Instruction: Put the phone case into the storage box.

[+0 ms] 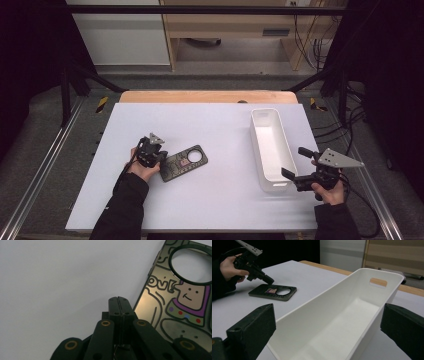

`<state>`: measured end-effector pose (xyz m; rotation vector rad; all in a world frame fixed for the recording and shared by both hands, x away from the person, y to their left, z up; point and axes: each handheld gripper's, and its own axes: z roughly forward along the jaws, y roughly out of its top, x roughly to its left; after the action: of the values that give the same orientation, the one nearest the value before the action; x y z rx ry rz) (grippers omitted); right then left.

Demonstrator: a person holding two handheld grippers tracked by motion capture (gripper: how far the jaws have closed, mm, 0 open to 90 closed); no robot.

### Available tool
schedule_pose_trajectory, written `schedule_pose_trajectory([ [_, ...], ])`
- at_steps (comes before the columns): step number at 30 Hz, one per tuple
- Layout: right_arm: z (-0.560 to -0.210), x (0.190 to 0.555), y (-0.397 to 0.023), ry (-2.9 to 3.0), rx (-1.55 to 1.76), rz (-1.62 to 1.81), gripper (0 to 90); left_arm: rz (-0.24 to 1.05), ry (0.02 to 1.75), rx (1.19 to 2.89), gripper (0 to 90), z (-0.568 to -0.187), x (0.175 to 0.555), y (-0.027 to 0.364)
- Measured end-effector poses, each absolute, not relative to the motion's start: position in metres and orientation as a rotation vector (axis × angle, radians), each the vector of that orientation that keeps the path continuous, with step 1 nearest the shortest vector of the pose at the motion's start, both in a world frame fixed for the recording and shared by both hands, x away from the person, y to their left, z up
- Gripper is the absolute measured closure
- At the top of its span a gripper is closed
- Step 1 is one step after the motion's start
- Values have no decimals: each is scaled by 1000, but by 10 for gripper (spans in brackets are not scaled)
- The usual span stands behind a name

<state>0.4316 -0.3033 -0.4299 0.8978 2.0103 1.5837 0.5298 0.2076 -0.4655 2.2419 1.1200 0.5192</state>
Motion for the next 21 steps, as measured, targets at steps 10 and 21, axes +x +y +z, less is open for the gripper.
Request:
schedule_pose_trajectory([
  [10,-430,432,-303,2013,894,1584,4,520,1096,2246,896,-465,516,203],
  [21,-430,432,-302,2014,895,1584,4,529,1097,2235,895,-464,514,203],
])
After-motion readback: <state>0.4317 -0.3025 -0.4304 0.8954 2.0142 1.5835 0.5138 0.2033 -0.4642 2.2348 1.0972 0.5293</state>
